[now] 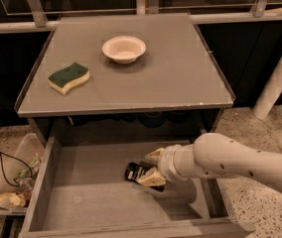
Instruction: Place rxbar chocolate into top drawer
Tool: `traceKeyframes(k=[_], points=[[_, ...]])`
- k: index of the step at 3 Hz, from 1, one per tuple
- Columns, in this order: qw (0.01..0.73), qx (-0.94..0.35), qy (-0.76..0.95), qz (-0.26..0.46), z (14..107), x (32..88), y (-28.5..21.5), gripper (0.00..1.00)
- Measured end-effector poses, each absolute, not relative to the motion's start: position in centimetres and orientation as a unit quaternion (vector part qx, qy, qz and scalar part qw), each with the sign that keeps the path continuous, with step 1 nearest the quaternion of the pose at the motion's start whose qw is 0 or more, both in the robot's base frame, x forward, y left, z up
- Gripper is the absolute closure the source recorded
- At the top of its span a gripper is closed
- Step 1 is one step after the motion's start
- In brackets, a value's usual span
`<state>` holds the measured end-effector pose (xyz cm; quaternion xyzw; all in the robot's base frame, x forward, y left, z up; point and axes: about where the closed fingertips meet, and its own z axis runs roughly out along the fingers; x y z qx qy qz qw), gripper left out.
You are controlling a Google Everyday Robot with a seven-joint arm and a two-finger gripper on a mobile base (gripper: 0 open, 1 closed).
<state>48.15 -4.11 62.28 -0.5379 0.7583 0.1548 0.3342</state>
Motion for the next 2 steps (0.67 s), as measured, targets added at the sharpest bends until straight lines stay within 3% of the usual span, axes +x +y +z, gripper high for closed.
traceKeyframes(k=[1, 2], points=[[0.334, -0.538, 0.758, 0.155, 62.28, 48.15, -4.11, 0.00], [0.334, -0.538, 0.758, 0.155, 62.28, 48.15, -4.10, 0.00]])
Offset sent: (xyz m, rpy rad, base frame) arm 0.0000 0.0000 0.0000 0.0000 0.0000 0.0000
